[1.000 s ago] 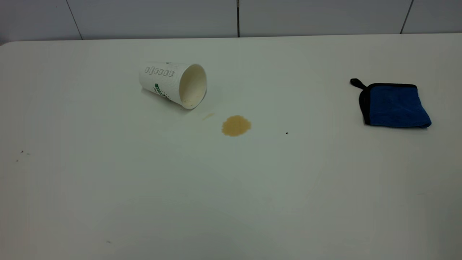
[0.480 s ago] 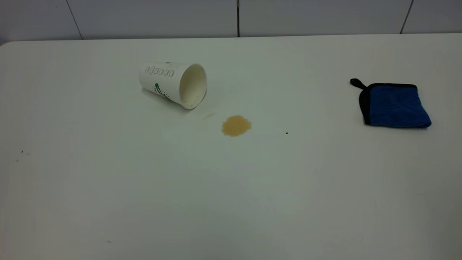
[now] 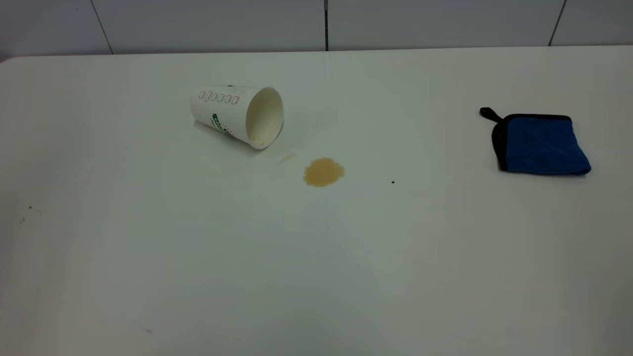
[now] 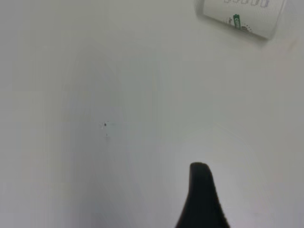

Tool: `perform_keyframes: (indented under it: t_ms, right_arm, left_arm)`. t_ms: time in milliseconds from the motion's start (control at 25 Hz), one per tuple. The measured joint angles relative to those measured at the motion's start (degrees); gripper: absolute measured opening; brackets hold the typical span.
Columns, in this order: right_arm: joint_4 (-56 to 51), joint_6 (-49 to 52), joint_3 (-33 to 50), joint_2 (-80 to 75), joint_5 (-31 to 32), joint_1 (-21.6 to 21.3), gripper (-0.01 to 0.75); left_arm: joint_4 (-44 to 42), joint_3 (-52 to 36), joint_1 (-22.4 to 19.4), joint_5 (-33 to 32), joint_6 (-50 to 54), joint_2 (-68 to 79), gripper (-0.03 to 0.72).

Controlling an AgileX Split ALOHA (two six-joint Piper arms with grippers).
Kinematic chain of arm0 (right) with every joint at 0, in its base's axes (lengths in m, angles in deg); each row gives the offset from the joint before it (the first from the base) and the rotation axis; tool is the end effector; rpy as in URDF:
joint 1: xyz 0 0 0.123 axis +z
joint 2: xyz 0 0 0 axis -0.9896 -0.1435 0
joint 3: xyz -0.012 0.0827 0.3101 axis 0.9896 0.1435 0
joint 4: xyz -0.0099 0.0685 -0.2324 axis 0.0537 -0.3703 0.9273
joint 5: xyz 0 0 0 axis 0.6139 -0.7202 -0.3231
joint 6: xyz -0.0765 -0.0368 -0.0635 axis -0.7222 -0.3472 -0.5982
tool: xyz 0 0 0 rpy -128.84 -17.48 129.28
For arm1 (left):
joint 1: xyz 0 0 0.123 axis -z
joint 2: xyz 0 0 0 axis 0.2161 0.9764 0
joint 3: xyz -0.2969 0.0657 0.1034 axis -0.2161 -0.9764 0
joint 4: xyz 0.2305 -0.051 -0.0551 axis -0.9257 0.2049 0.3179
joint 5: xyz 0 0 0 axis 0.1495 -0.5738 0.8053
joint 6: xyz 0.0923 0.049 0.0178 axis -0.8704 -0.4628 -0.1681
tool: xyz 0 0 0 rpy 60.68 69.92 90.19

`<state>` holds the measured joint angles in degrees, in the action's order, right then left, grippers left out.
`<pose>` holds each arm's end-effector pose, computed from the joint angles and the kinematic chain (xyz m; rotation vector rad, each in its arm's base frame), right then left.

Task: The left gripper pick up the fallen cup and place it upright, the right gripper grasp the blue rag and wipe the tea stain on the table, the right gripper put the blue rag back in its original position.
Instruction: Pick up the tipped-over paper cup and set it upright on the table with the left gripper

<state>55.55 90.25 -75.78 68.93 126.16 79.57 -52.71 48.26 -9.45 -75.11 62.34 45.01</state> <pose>-0.0378 0.0085 0.2515 0.0722 2.1117 0.0864 0.1759 -0.0138 0.2994 0.1870 2.2851 -0.0279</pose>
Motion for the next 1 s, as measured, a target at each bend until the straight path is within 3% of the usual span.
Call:
perform_keyframes:
  t_ms: [200, 560, 800, 1000]
  right_arm:
    - [0.00, 0.00, 0.00, 0.00, 0.00, 0.00, 0.495]
    - [0.00, 0.00, 0.00, 0.00, 0.00, 0.00, 0.495]
    - [0.00, 0.00, 0.00, 0.00, 0.00, 0.00, 0.495]
    - [0.00, 0.00, 0.00, 0.00, 0.00, 0.00, 0.495]
  left_arm:
    - [-0.11, 7.46, 2.38, 3.67, -2.60, 14.76, 0.583]
    - [-2.41, 25.67, 17.39, 6.24, -3.24, 44.10, 0.583]
    - [-10.24, 42.75, 23.55, 3.47, 4.36, 60.23, 0.582]
    - [-23.82, 57.06, 26.28, -3.39, 16.71, 71.03, 0.582]
